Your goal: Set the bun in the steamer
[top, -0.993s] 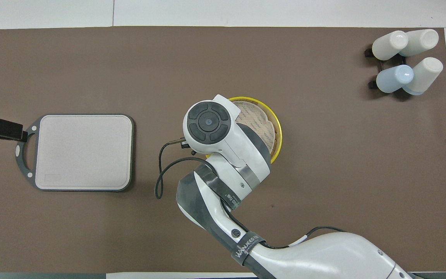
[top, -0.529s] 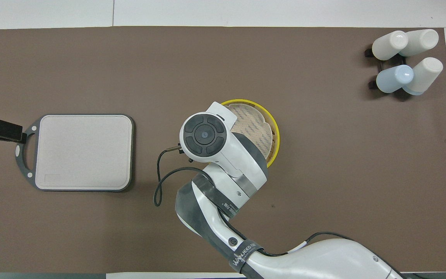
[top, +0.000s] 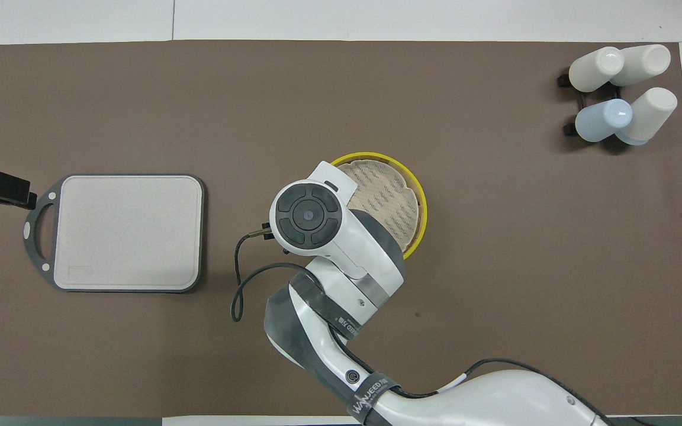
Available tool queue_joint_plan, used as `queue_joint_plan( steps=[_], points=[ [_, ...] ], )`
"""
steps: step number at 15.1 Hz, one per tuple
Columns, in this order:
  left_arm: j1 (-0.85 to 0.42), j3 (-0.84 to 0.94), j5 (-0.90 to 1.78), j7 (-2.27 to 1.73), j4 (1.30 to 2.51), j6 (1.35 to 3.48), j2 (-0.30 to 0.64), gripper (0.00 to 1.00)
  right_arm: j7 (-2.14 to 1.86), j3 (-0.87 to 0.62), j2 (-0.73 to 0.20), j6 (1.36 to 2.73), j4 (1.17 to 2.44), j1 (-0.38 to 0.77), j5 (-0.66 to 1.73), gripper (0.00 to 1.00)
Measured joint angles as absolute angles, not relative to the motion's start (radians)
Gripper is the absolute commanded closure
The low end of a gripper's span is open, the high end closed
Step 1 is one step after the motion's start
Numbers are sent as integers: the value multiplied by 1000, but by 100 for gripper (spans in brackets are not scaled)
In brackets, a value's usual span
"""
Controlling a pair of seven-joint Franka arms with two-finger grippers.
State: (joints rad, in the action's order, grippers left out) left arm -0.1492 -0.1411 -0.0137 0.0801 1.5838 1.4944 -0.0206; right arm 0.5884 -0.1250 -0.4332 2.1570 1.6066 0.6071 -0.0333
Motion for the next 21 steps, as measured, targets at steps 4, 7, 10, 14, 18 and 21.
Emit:
queue_joint_plan(
  steps=[4, 7, 10, 14, 18, 21],
  points=[
    [-139, -139, -14, 102, 1582, 1494, -24, 0, 595, -93, -376, 2005, 1507, 501, -33, 0],
    [-138, -139, -12, 107, 1581, 1494, -24, 0, 515, -93, -274, 1823, 1493, 355, -33, 0],
    [-137, -139, -1, 107, 1581, 1494, -26, 0, 420, -93, -166, 1675, 1520, 265, -32, 0],
    [-136, -142, 15, 107, 1581, 1494, -31, 0, 294, -93, -13, 1603, 1618, 184, -31, 0],
    [-136, -142, 18, 107, 1581, 1496, -31, 0, 185, -94, 42, 1605, 1691, 113, -30, 0],
    [-136, -141, 19, 107, 1582, 1497, -31, 0, 109, -93, 39, 1612, 1704, 33, -26, 0]
  ],
)
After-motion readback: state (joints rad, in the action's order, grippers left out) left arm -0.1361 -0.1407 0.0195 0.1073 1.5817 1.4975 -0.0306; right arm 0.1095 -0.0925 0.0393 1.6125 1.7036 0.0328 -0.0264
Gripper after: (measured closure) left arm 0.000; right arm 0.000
